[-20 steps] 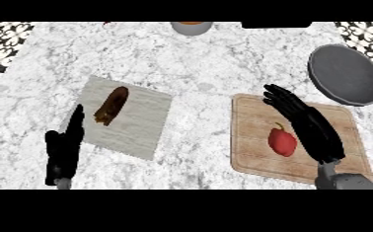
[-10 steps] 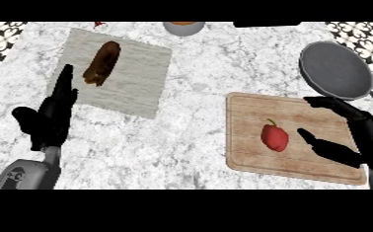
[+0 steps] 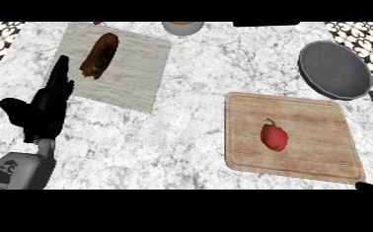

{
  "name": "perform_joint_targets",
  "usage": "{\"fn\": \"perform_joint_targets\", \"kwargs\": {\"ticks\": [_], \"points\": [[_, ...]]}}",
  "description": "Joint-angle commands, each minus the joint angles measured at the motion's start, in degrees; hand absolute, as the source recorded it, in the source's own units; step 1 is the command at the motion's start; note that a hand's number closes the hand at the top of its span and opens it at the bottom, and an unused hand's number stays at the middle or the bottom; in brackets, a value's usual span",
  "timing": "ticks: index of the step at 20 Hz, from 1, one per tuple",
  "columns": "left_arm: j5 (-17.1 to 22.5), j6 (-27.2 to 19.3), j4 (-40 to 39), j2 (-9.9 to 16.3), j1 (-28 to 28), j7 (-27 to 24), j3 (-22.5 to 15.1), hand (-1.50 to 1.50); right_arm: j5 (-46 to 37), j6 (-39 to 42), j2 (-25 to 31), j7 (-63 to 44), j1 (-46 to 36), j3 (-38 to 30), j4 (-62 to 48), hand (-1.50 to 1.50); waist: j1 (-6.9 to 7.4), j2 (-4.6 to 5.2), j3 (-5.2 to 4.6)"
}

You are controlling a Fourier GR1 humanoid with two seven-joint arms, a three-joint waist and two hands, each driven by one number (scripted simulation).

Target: Pick the bell pepper from the cutting board and place it in the pan

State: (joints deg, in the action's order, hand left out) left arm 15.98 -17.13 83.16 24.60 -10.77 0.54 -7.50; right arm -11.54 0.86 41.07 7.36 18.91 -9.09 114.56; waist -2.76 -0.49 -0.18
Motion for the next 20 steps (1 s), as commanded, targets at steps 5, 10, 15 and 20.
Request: {"fn": "perform_joint_targets", "kwargs": {"ticks": [5, 10, 15, 20], "points": [[-1.1, 0.5, -0.5, -1.5, -5.0, 2.6, -0.9, 0.00, 3.4, 12.8, 12.0, -27.3, -1.8, -6.3, 17.4, -1.50, 2.15, 0.50, -0.01], [-2.1, 1.9, 2.3, -2.0, -1.0, 1.0, -0.3, 0.00, 4.3, 16.9, 13.5, -38.3, -10.2, -4.9, 22.1, -1.50, 3.10, 0.53, 0.10], [-2.8, 3.4, -1.3, -2.8, -5.3, 2.9, 1.0, 0.00, 1.6, 16.4, 9.9, -48.6, -21.5, 8.9, 22.0, -1.50, 3.31, 0.64, 0.12], [-3.4, 4.6, -1.4, -3.1, -3.0, 1.2, 2.4, 0.00, 1.5, 18.2, 3.9, -47.9, -24.7, 15.9, 18.2, -1.50, 3.25, 0.56, 0.15]]}}
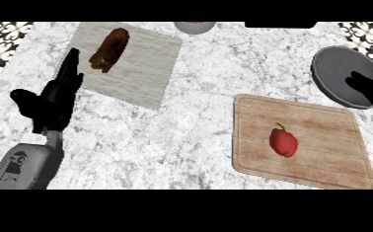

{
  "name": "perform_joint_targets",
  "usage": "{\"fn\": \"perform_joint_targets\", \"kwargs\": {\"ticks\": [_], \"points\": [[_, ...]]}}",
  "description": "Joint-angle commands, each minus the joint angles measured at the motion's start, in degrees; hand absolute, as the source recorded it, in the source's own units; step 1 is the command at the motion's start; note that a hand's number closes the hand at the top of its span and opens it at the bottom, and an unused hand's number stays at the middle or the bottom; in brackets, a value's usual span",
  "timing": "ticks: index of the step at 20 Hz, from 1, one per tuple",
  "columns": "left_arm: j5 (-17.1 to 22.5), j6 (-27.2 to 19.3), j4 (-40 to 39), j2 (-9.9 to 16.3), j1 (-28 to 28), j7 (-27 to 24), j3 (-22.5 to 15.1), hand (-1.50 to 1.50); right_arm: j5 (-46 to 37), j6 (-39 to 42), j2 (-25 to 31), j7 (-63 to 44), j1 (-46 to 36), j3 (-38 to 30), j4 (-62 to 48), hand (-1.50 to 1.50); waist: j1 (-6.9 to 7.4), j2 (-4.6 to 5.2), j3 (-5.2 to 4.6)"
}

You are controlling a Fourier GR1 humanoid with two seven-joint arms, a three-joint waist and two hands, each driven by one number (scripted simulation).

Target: Pick the bell pepper from the cutting board and place it in the pan

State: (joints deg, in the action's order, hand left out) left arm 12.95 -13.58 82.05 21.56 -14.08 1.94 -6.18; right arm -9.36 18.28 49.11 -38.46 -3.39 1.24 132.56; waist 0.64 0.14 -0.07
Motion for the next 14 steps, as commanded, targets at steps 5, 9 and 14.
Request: {"fn": "perform_joint_targets", "kwargs": {"ticks": [5, 9, 14], "points": [[-2.6, -0.5, 1.8, -2.2, -0.5, 2.8, 0.4, 0.00, -8.2, 2.5, -9.4, -10.7, -8.4, 15.0, -0.9, -1.50, -0.26, -0.13, 0.05], [-2.2, 2.1, 0.5, -1.9, 0.2, 1.6, 2.3, 0.00, -12.5, 2.8, -13.1, -12.1, -5.9, 16.5, -3.1, -1.50, -0.65, -0.14, 0.07], [-4.3, 1.8, 0.4, -4.1, 0.9, -0.4, 2.8, 0.00, -20.5, 3.1, -18.8, -15.3, -9.0, 20.7, -6.8, -1.50, -0.43, -0.13, 0.05]]}}
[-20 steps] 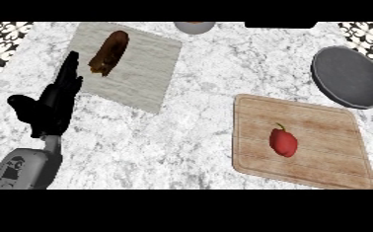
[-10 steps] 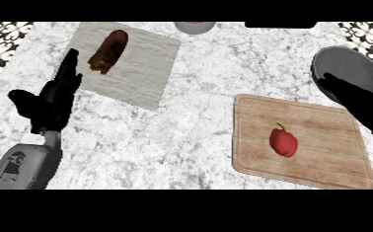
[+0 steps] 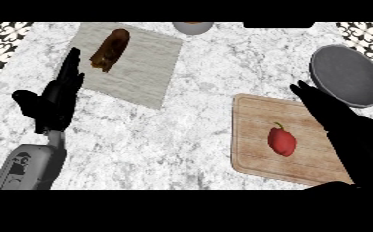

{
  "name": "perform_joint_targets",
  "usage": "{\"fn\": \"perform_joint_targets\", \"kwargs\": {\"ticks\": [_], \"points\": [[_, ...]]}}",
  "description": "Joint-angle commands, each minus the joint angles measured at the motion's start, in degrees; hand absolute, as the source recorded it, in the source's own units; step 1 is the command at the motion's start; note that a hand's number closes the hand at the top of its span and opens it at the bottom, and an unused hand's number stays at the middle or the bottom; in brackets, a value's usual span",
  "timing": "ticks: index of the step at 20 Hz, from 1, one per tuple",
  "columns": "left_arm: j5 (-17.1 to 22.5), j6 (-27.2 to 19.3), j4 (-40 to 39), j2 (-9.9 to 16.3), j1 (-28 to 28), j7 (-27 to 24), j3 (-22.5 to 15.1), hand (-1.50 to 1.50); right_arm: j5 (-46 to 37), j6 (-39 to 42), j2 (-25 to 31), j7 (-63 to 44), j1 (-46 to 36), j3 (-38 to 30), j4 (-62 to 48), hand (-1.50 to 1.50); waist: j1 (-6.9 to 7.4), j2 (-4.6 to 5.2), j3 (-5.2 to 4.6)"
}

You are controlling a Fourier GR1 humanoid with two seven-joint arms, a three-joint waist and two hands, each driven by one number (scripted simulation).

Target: Pick the bell pepper from the cutting board and place it in the pan

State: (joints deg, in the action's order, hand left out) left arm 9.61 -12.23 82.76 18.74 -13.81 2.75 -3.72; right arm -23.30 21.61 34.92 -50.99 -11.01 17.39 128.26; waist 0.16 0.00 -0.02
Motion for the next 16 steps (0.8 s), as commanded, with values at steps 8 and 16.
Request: {"fn": "perform_joint_targets", "kwargs": {"ticks": [8, 16], "points": [[-2.9, 0.8, 4.3, -2.1, 3.2, 1.8, 0.9, 0.00, -5.9, 2.7, -1.8, 11.6, 6.4, -5.3, -11.0, -1.50, -0.16, -0.04, 0.05], [-1.7, 6.3, -1.7, -0.7, -2.3, 1.1, 6.1, 0.00, -7.1, 9.7, -7.0, 11.7, 0.6, -4.2, -16.1, -1.50, -0.14, 0.05, 0.01]]}}
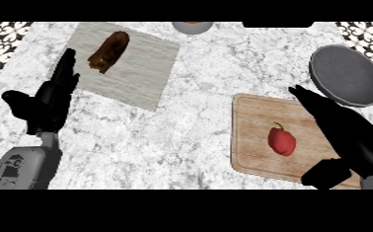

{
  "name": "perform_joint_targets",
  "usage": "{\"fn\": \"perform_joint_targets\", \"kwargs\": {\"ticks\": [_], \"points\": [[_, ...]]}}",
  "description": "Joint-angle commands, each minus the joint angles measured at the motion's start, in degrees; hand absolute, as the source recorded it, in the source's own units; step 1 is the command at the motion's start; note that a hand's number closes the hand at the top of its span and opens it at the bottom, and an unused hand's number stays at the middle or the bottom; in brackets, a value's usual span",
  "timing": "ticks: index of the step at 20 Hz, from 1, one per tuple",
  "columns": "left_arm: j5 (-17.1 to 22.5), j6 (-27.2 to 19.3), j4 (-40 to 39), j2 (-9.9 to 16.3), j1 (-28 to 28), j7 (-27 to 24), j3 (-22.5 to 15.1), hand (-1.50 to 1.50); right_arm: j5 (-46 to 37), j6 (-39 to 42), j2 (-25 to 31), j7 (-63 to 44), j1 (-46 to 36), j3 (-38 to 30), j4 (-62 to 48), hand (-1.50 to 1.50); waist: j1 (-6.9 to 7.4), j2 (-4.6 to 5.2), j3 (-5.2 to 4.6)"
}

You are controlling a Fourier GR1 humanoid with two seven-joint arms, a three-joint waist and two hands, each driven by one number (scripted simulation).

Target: Pick the bell pepper from the cutting board and place it in the pan

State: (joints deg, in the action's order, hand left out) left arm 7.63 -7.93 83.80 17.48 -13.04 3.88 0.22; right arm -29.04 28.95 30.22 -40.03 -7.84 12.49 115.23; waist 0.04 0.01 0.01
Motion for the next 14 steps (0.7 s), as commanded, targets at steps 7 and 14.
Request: {"fn": "perform_joint_targets", "kwargs": {"ticks": [7, 14], "points": [[-1.1, 2.7, 1.1, -0.1, -0.5, 2.4, 3.1, 0.00, -6.1, 7.3, -5.0, -1.6, -1.8, 1.3, -2.1, -1.50, -0.02, -0.06, -0.02], [-3.7, 1.3, 3.3, -2.8, 1.2, 2.6, 1.5, 0.00, -15.1, 7.5, -6.4, -1.6, -1.0, 5.8, -7.5, -1.50, 0.03, -0.04, -0.01]]}}
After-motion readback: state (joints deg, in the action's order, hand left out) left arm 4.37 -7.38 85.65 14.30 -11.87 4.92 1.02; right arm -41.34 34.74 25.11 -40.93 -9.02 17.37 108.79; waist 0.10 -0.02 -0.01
